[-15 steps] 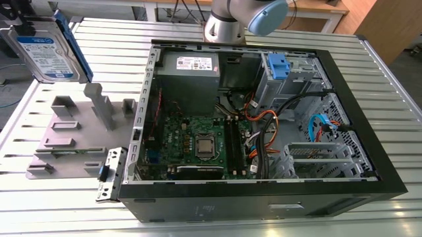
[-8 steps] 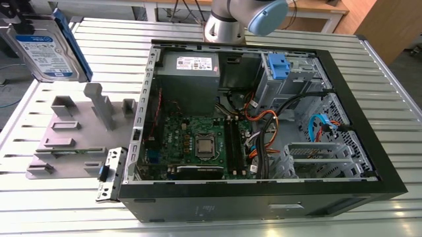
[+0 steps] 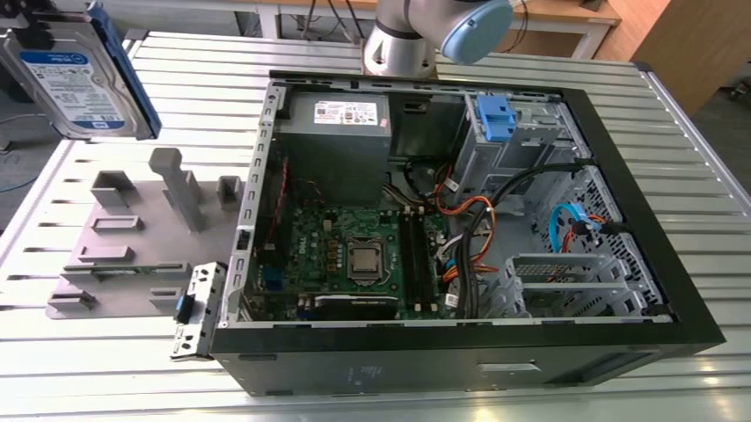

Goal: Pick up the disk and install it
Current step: 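Pick up the disk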

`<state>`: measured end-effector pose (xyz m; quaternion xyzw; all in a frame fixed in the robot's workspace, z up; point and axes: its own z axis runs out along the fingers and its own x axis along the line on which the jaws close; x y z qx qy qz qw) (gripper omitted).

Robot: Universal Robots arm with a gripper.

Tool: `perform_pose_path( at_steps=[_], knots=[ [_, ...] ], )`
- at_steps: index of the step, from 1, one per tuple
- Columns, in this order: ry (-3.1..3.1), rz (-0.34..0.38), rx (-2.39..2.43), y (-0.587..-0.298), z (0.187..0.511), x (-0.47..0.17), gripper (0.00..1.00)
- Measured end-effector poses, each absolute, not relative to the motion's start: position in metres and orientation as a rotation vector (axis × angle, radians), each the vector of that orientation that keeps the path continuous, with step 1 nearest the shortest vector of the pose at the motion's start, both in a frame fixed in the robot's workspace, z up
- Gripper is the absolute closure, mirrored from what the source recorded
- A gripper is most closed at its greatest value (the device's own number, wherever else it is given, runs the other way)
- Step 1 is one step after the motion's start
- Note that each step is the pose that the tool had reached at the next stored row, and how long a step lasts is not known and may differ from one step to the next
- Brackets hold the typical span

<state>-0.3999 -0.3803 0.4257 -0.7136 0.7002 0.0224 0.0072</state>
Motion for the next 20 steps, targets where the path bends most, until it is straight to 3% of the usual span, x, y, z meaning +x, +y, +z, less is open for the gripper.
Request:
perform_pose_path(
  at_steps=[20],
  knots=[
    [2.190,0.070,-2.232,-0.380,0.448,-0.400,0.65]
  ],
)
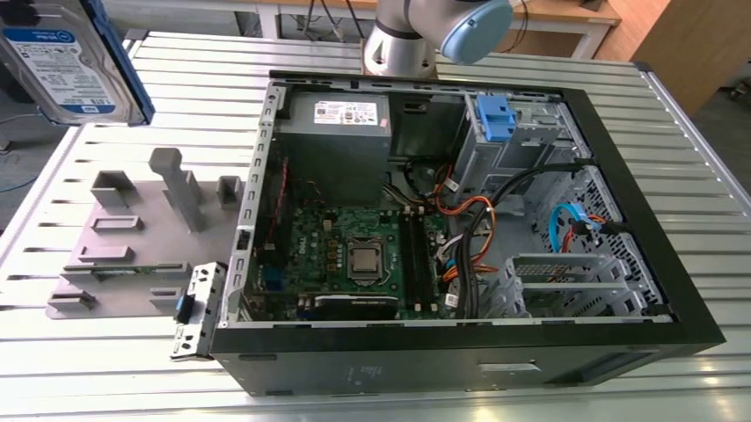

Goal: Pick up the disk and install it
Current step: 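Pick up the disk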

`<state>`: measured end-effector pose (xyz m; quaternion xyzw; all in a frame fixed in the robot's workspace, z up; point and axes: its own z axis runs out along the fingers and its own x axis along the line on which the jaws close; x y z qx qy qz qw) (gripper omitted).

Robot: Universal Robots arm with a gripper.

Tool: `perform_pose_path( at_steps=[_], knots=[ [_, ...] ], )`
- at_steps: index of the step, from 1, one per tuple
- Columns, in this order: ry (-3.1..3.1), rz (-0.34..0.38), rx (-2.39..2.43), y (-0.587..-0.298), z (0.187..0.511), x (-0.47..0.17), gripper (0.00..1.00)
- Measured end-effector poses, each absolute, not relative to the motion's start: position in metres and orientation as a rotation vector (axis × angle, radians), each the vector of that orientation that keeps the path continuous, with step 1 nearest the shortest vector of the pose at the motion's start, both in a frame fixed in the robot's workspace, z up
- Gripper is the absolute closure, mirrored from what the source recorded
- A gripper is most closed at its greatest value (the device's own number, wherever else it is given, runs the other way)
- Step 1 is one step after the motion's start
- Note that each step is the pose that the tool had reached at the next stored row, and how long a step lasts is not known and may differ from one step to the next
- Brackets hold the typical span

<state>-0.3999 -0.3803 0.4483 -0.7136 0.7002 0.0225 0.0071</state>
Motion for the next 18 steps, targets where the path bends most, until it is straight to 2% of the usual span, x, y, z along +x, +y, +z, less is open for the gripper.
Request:
perform_pose_path(
  at_steps=[18],
  knots=[
    [2.190,0.070,-2.232,-0.3803,0.4517,-0.3999,0.65]
  ],
)
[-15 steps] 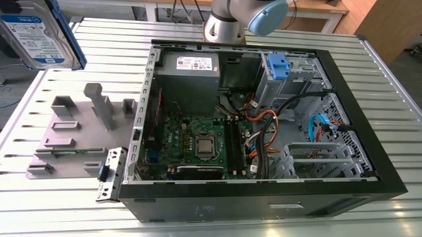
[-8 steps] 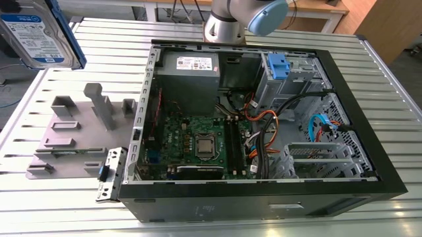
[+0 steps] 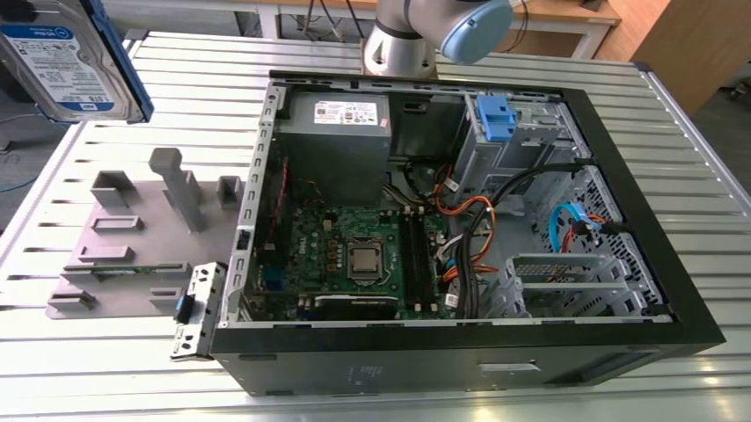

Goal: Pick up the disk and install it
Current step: 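Pick up the disk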

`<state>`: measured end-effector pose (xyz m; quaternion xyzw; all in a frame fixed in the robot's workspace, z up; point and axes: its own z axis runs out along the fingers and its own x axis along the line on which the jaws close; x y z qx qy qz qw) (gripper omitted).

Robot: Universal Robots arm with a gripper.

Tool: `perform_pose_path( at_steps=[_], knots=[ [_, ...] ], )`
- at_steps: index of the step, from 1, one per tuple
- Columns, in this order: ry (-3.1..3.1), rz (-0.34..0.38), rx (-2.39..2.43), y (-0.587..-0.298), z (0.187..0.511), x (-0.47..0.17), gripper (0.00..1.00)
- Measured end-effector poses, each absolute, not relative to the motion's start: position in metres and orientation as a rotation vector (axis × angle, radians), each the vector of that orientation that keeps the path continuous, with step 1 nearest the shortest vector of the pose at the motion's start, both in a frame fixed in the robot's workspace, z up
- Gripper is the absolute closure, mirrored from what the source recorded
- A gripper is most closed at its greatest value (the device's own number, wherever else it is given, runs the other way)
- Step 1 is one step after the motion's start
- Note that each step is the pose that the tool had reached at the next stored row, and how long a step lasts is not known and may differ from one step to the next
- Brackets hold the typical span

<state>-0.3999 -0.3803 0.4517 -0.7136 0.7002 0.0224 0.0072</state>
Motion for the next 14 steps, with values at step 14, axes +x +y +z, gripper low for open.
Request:
perform_pose_path(
  at_steps=[14],
  knots=[
    [2.186,0.078,-2.228,-0.380,0.462,-0.400,0.65]
  ],
)
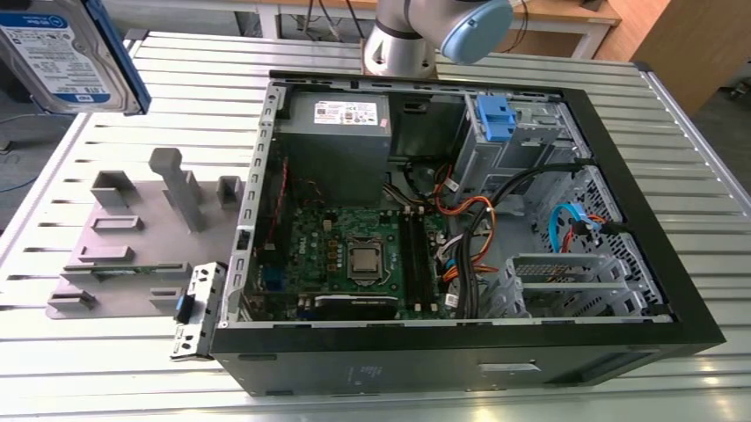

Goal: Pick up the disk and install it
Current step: 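Pick up the disk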

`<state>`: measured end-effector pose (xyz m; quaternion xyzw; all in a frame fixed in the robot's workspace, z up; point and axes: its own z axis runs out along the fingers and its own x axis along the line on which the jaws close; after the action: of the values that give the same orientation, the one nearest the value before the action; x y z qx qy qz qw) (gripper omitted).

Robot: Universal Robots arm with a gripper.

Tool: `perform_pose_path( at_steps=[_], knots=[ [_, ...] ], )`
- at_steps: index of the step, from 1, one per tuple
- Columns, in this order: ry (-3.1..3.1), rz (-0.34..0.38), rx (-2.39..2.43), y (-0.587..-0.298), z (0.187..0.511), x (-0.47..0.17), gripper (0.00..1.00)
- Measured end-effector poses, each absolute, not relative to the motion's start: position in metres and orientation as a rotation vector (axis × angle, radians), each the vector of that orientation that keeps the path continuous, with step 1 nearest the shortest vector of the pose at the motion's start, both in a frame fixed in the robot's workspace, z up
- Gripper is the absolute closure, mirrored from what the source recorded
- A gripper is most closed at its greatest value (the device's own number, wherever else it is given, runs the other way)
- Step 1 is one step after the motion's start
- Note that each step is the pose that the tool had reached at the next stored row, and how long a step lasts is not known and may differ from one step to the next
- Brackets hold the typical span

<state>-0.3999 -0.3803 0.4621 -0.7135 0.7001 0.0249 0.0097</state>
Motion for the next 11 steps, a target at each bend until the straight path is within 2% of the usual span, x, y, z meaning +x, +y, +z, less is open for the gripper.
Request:
perform_pose_path(
  at_steps=[11],
  knots=[
    [2.186,0.078,-2.227,-0.380,0.477,-0.400,0.65]
  ],
)
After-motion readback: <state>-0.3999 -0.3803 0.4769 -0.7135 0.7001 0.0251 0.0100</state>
